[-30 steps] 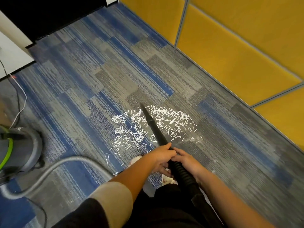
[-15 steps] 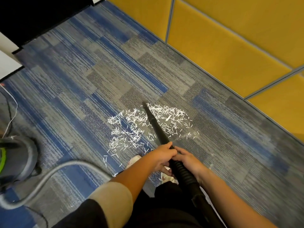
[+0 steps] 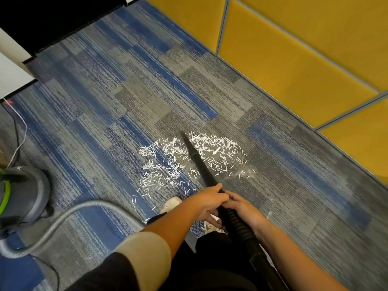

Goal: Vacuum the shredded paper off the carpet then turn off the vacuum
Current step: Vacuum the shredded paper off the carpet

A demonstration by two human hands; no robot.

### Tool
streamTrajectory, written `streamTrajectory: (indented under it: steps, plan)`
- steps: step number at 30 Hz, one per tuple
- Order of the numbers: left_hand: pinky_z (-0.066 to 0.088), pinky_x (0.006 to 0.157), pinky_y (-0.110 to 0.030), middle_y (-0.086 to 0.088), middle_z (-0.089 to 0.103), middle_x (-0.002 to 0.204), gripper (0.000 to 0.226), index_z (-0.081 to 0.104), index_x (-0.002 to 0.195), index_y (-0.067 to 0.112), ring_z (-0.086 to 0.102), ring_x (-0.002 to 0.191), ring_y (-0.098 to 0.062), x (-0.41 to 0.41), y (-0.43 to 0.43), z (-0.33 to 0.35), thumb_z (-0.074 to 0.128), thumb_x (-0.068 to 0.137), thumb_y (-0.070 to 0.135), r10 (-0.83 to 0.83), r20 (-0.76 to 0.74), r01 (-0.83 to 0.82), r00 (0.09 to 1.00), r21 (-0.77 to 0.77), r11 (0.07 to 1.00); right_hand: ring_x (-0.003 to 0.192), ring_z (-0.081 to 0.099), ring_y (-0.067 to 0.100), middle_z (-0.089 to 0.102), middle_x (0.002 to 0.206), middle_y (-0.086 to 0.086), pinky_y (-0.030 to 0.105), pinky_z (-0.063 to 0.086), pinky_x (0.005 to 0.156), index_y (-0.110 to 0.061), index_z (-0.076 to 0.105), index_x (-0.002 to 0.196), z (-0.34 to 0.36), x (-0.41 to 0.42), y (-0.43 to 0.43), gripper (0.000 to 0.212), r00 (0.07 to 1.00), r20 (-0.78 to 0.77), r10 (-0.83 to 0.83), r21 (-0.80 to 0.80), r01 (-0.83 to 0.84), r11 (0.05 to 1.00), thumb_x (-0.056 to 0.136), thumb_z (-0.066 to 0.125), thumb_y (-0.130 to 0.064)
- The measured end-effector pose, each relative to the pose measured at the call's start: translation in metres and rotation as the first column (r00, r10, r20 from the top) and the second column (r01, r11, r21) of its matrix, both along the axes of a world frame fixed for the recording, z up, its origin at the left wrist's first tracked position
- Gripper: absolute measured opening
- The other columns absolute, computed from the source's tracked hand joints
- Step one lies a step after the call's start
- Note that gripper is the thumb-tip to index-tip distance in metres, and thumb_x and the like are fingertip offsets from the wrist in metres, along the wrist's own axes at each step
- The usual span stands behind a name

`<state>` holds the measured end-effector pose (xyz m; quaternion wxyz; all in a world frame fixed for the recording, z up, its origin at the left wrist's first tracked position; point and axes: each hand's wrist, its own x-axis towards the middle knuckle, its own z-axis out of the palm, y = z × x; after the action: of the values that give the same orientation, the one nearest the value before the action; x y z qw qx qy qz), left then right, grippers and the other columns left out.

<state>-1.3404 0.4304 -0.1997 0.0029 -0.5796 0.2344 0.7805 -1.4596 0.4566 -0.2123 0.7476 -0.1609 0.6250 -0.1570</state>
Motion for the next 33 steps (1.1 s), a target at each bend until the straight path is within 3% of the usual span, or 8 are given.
streamTrajectory:
  steps: [6, 13, 19, 24, 27, 29, 31, 33]
  plan:
    - [0.055, 0.08, -0.048, -0.013, 0.046, 0.135, 0.069, 0.006, 0.151, 0.033, 0.061, 0.072, -0.02, -0.013, 0.001, 0.003, 0.041, 0.096, 0.011, -0.03, -0.018, 0.03, 0.999, -0.021, 0.999, 0.046, 0.058, 0.028, 0.061, 0.077, 0.021, 0.029, 0.048, 0.037, -0.017, 0.041, 0.138, 0.007, -0.012, 0.004, 0.055, 1.0, 0.01, -0.015, -0.005, 0.015, 1.0, 0.089, 0.047, 0.006]
    - [0.057, 0.058, -0.038, -0.014, 0.046, 0.137, 0.067, 0.008, 0.151, 0.034, 0.063, 0.075, -0.019, 0.006, 0.004, 0.005, 0.04, 0.096, 0.012, 0.025, 0.014, -0.025, 1.0, 0.0, 1.0, 0.049, 0.058, 0.029, 0.062, 0.079, 0.021, 0.029, 0.049, 0.038, -0.017, 0.045, 0.137, 0.003, 0.005, 0.0, 0.054, 0.999, 0.02, 0.039, 0.005, -0.039, 0.999, 0.088, 0.049, 0.006]
    - [0.057, 0.067, -0.045, -0.011, 0.047, 0.132, 0.064, 0.012, 0.151, 0.036, 0.064, 0.087, -0.027, 0.028, 0.01, 0.001, 0.04, 0.097, 0.014, 0.104, 0.026, -0.105, 0.994, 0.026, 0.994, 0.053, 0.061, 0.028, 0.064, 0.08, 0.02, 0.031, 0.052, 0.044, -0.023, 0.058, 0.111, 0.002, 0.025, -0.005, 0.038, 0.989, 0.068, 0.132, -0.003, -0.132, 0.991, 0.086, 0.05, 0.006]
    - [0.059, 0.061, -0.041, -0.009, 0.046, 0.136, 0.063, 0.011, 0.151, 0.035, 0.065, 0.091, -0.027, 0.04, 0.014, 0.001, 0.039, 0.099, 0.015, 0.182, 0.014, -0.182, 0.983, 0.027, 0.983, 0.056, 0.061, 0.03, 0.063, 0.082, 0.021, 0.031, 0.051, 0.043, -0.017, 0.053, 0.127, -0.009, 0.036, -0.01, 0.046, 0.978, 0.062, 0.199, 0.009, -0.2, 0.98, 0.086, 0.052, 0.005]
    - [0.058, 0.061, -0.041, -0.01, 0.048, 0.136, 0.067, 0.008, 0.151, 0.036, 0.066, 0.084, -0.023, 0.048, 0.02, -0.002, 0.041, 0.097, 0.014, 0.261, -0.003, -0.26, 0.965, 0.029, 0.965, 0.056, 0.06, 0.028, 0.064, 0.08, 0.018, 0.029, 0.05, 0.043, -0.019, 0.055, 0.12, -0.009, 0.044, -0.011, 0.042, 0.969, 0.056, 0.243, -0.01, -0.242, 0.97, 0.087, 0.05, 0.005]
    - [0.058, 0.057, -0.039, -0.01, 0.056, 0.122, 0.073, 0.002, 0.15, 0.032, 0.065, 0.076, -0.021, 0.052, 0.023, -0.004, 0.045, 0.095, 0.013, 0.319, 0.022, -0.319, 0.948, 0.039, 0.947, 0.051, 0.059, 0.025, 0.062, 0.072, 0.015, 0.027, 0.049, 0.04, -0.016, 0.055, 0.114, -0.008, 0.051, -0.012, 0.036, 0.963, 0.065, 0.261, -0.013, -0.26, 0.965, 0.088, 0.047, 0.007]
    - [0.059, 0.056, -0.04, -0.014, 0.062, 0.108, 0.067, 0.014, 0.148, 0.019, 0.065, 0.07, -0.023, 0.055, 0.024, -0.009, 0.049, 0.092, 0.014, 0.367, 0.06, -0.37, 0.928, 0.06, 0.927, 0.044, 0.059, 0.024, 0.06, 0.069, 0.016, 0.027, 0.048, 0.038, -0.012, 0.052, 0.113, -0.011, 0.056, -0.013, 0.033, 0.957, 0.085, 0.278, -0.006, -0.279, 0.96, 0.088, 0.045, 0.008]
    - [0.058, 0.063, -0.045, -0.018, 0.064, 0.105, 0.044, 0.041, 0.132, 0.007, 0.064, 0.072, -0.026, 0.057, 0.024, -0.012, 0.052, 0.091, 0.016, 0.382, 0.076, -0.388, 0.921, 0.079, 0.918, 0.044, 0.06, 0.024, 0.06, 0.072, 0.017, 0.028, 0.048, 0.037, -0.011, 0.052, 0.117, -0.012, 0.058, -0.015, 0.035, 0.954, 0.066, 0.291, 0.004, -0.292, 0.956, 0.088, 0.046, 0.008]
